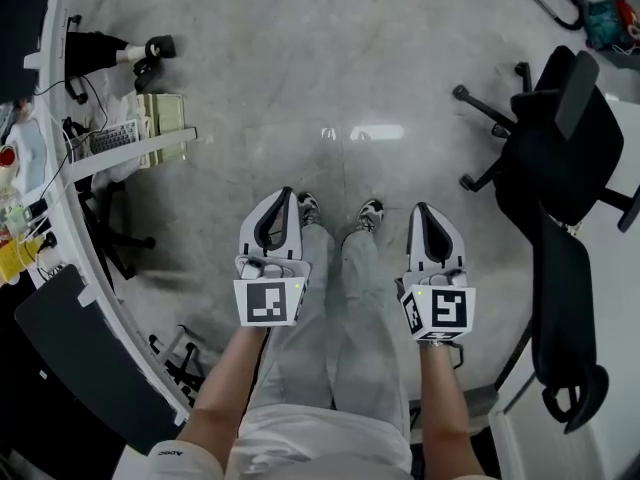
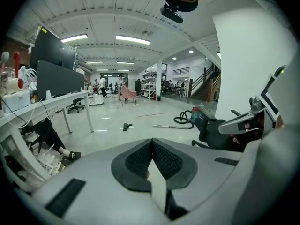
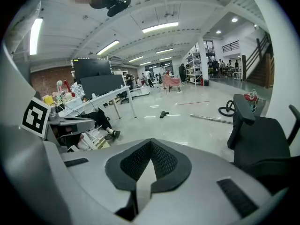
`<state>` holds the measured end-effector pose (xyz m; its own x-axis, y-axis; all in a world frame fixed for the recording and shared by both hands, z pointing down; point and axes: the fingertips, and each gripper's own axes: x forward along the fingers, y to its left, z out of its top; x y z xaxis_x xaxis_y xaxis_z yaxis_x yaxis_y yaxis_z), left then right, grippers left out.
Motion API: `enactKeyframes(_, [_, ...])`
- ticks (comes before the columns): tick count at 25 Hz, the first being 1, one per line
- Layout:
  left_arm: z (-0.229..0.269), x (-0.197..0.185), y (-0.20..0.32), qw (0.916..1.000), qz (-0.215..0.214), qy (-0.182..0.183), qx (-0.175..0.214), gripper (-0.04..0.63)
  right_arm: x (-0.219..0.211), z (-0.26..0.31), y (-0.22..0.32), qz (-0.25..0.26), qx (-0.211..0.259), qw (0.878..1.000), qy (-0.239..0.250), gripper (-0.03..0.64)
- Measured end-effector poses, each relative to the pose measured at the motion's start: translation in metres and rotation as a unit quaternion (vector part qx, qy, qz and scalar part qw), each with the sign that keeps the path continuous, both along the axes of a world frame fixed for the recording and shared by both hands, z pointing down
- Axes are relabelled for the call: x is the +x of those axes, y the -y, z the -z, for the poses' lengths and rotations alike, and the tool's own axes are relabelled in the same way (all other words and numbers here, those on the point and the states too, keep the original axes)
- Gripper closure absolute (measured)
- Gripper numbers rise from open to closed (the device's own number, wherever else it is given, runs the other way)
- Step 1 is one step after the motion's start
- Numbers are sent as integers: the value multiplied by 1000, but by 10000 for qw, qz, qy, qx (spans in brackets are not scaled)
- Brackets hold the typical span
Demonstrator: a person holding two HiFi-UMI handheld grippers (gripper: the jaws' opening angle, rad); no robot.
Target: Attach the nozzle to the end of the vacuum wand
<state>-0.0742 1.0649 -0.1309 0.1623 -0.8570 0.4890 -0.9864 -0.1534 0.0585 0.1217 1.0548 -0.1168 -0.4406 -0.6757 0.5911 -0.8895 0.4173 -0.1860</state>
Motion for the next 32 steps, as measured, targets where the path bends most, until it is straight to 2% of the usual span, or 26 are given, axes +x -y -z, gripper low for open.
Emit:
enactKeyframes(7, [-1,18,11,10000,-25,48,-8,586,10,-4,4,-8,-72,9997,236,612])
enactKeyframes(12, [13,24,23,9996,110,224,109,586,24,1,14,-16,-98,9990,427,612])
enactKeyframes(16, [29,35,34,9992,19,234,329,586,28,12,30,272,75,9978,604,612])
enactKeyframes(19, [31,38,37,9971,-136,574,473,586,23,10,37,430,121,9973,587,612])
enactKeyframes(21, [23,40,35,9930,-564,983,332,586,15,4,42,487,65,9970,603,612])
enactKeyframes(22, [17,40,36,9912,-739,1064,265,586,11,0,47,487,37,9970,599,612])
enactKeyframes(28, [-7,23,76,9911,-978,849,294,586,-15,-17,86,323,-185,9986,376,612])
enactKeyframes(32, [-8,-5,113,9905,-1278,481,182,586,-43,-30,114,185,-488,9983,263,612])
